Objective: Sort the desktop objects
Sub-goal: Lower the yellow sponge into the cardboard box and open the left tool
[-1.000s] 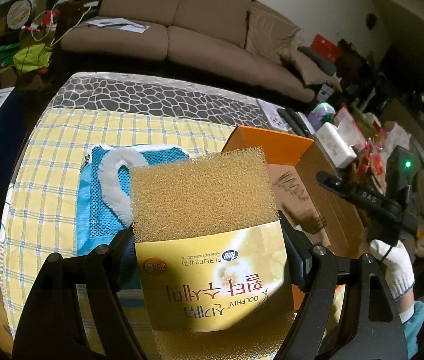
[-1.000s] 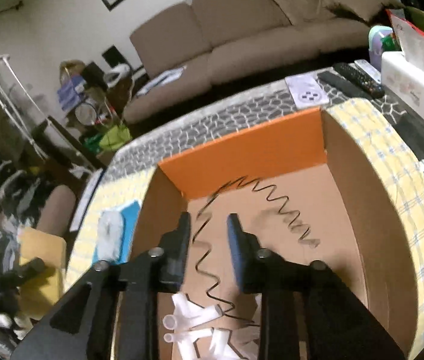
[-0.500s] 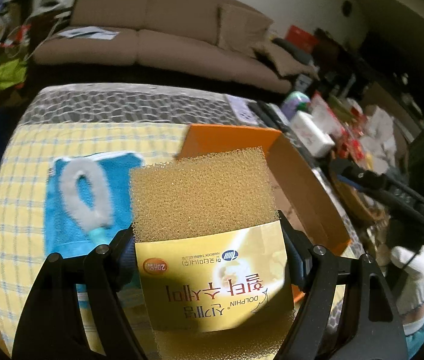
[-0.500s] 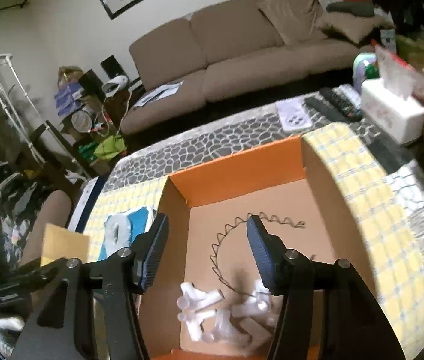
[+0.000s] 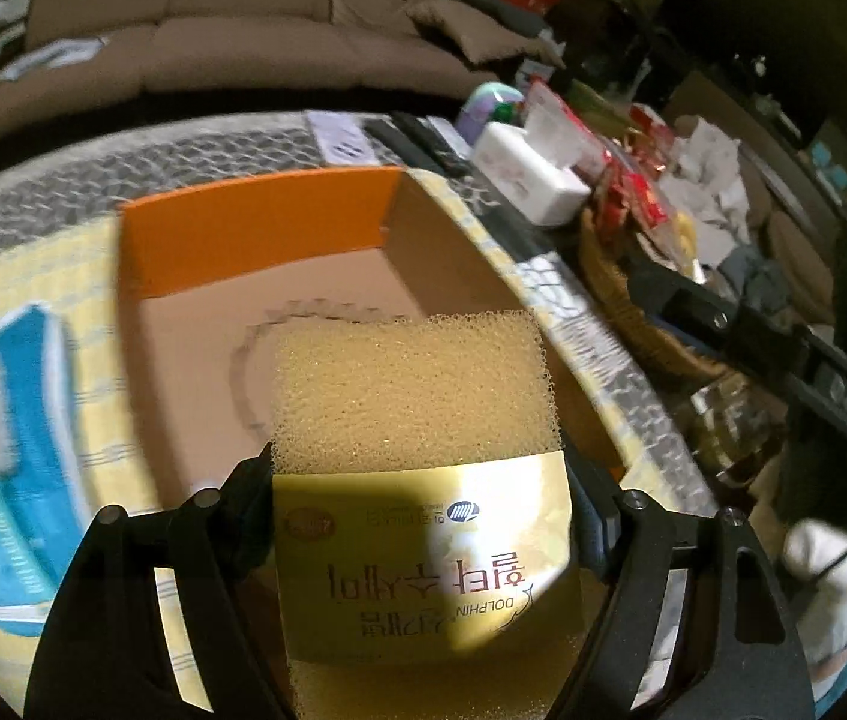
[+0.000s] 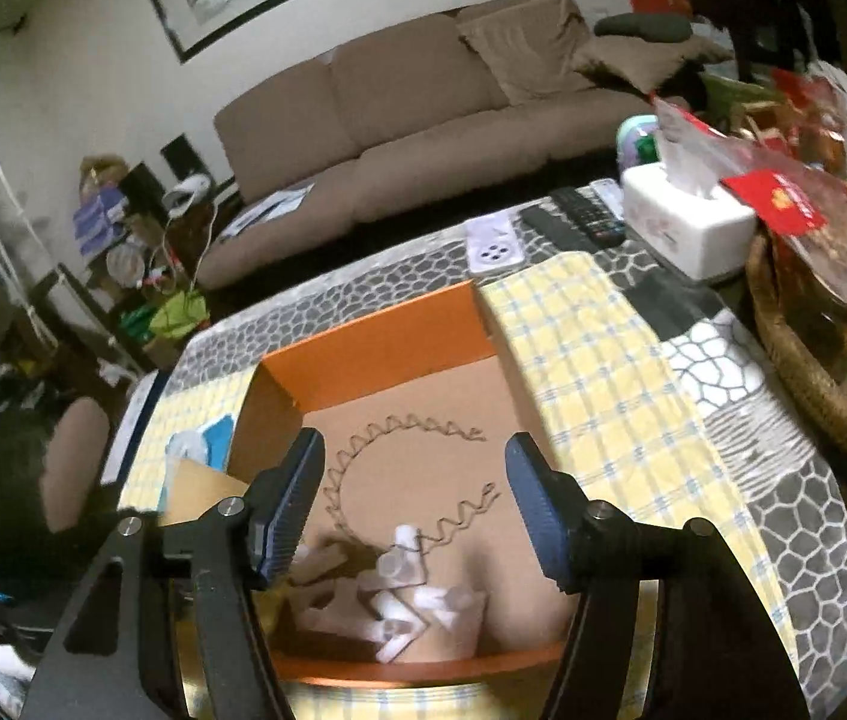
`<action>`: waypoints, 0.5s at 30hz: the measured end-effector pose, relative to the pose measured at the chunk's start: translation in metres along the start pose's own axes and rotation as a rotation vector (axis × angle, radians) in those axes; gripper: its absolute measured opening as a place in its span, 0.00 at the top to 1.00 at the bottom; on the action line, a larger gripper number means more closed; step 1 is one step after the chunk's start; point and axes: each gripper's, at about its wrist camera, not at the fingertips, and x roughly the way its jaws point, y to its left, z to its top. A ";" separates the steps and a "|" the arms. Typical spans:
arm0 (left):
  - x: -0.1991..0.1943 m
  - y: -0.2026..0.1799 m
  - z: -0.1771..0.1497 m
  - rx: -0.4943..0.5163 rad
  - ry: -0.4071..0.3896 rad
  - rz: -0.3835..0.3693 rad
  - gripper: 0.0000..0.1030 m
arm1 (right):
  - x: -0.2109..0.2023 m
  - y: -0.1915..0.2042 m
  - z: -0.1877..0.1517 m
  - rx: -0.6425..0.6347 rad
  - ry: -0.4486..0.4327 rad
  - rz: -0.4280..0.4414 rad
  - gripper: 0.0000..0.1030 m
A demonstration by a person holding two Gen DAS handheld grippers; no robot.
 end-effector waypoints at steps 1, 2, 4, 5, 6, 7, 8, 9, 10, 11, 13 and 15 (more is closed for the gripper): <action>0.007 -0.006 0.005 -0.013 0.004 -0.021 0.27 | -0.003 -0.008 0.001 0.016 -0.011 0.001 0.37; 0.013 -0.011 0.009 -0.026 0.008 -0.040 0.27 | -0.006 -0.011 0.004 0.025 -0.017 0.001 0.37; 0.026 -0.018 0.017 -0.057 0.018 -0.069 0.27 | -0.010 -0.021 0.005 0.045 -0.029 0.004 0.37; 0.032 -0.019 0.020 -0.077 0.022 -0.088 0.27 | -0.012 -0.025 0.006 0.052 -0.031 0.005 0.37; 0.039 -0.020 0.022 -0.106 0.030 -0.109 0.27 | -0.013 -0.027 0.006 0.055 -0.032 0.004 0.37; 0.046 -0.020 0.023 -0.144 0.037 -0.133 0.27 | -0.013 -0.031 0.006 0.061 -0.031 0.003 0.37; 0.052 -0.020 0.024 -0.177 0.040 -0.155 0.27 | -0.013 -0.033 0.007 0.065 -0.031 0.004 0.37; 0.059 -0.017 0.024 -0.222 0.043 -0.181 0.27 | -0.013 -0.036 0.007 0.072 -0.030 0.006 0.37; 0.066 -0.013 0.023 -0.278 0.048 -0.211 0.27 | -0.014 -0.038 0.007 0.076 -0.031 0.008 0.37; 0.074 -0.008 0.021 -0.338 0.051 -0.237 0.27 | -0.015 -0.040 0.007 0.081 -0.032 0.009 0.37; 0.084 0.001 0.017 -0.430 0.045 -0.284 0.27 | -0.016 -0.043 0.007 0.088 -0.038 0.013 0.37; 0.094 0.010 0.011 -0.527 0.031 -0.333 0.27 | -0.018 -0.045 0.007 0.094 -0.044 0.013 0.37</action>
